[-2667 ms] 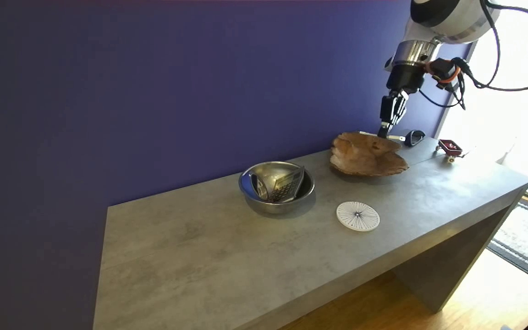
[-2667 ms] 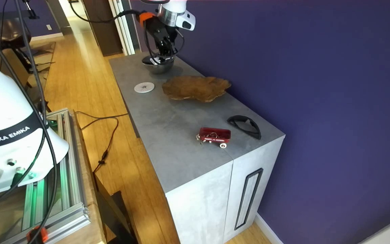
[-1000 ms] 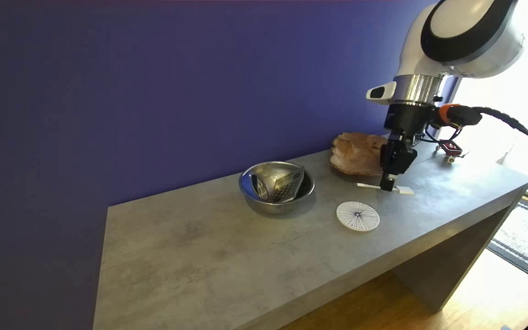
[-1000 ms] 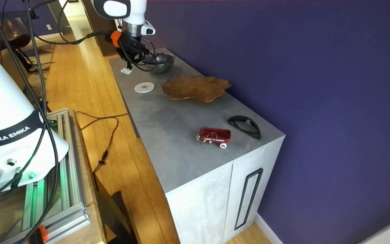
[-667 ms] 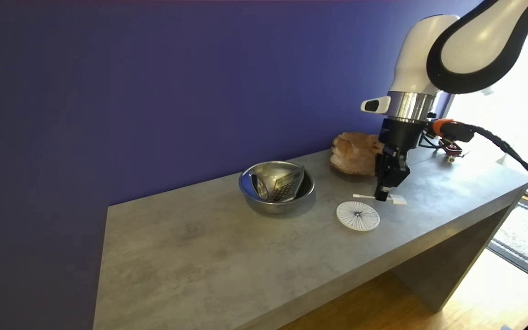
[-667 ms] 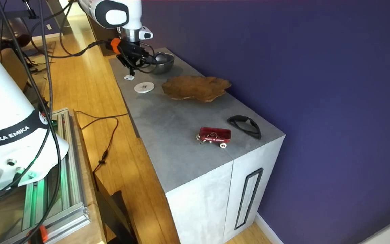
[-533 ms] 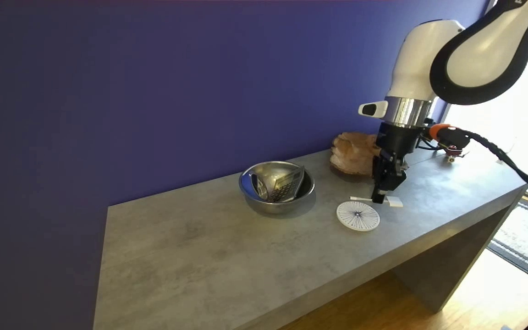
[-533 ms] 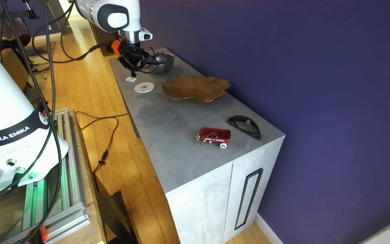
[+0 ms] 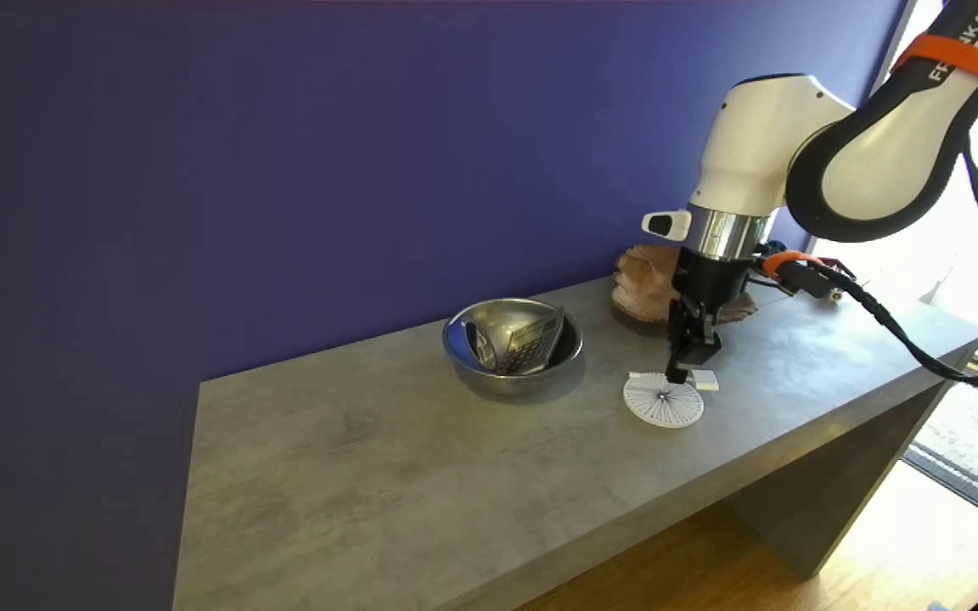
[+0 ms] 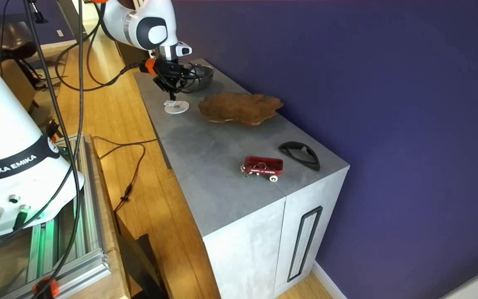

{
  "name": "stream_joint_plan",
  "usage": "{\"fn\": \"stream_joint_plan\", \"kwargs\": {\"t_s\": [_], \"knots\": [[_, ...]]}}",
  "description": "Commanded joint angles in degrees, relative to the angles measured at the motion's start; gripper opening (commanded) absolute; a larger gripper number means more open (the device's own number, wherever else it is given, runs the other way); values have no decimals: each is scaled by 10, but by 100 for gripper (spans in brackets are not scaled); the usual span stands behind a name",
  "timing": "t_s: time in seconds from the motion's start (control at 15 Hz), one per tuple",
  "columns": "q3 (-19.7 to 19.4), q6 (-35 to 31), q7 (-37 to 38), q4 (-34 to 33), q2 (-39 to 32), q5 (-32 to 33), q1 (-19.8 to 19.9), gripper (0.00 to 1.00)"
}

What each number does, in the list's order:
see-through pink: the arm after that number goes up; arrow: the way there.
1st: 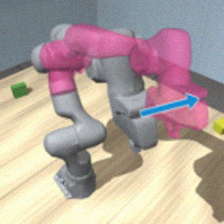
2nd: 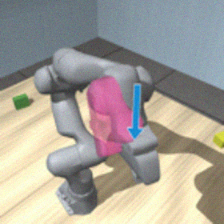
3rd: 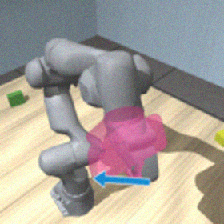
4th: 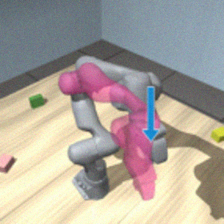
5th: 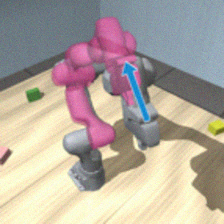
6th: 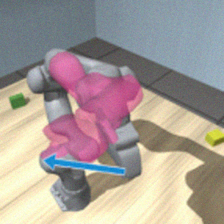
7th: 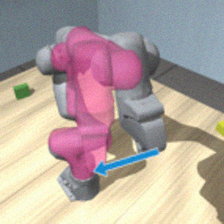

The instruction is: Remove the extension from the wooden tray

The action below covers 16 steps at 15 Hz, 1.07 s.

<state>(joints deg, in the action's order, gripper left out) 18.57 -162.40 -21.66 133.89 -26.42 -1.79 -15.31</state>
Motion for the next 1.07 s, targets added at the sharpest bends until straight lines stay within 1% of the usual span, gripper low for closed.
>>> {"fn": "stream_joint_plan", "kwargs": {"t_s": [0.0, 0.2, 0.27, 0.33, 0.47, 0.53, 0.6, 0.67, 0.73, 0.8, 0.93, 1.0], "knots": [[-6, 2, 33, -36, -36, 40, -5, 1], [1, 14, 35, -54, -56, 45, 0, 2], [-1, 23, 38, -58, -58, 45, 0, 29], [1, 29, 39, -59, -59, 43, 2, 31], [12, 36, 35, -56, -54, 34, 13, 43], [50, 46, 3, -52, -53, 9, 50, 51], [81, 47, -20, -41, -43, -12, 82, 57], [125, 41, -56, -23, -30, -41, 130, 63], [174, 29, -118, -10, -25, -89, 175, 71], [215, 26, -154, 0, -20, -114, 214, 77], [303, 15, -249, 20, -11, -178, 305, 92], [235, 29, -175, -19, -39, -123, 235, 75]]}}
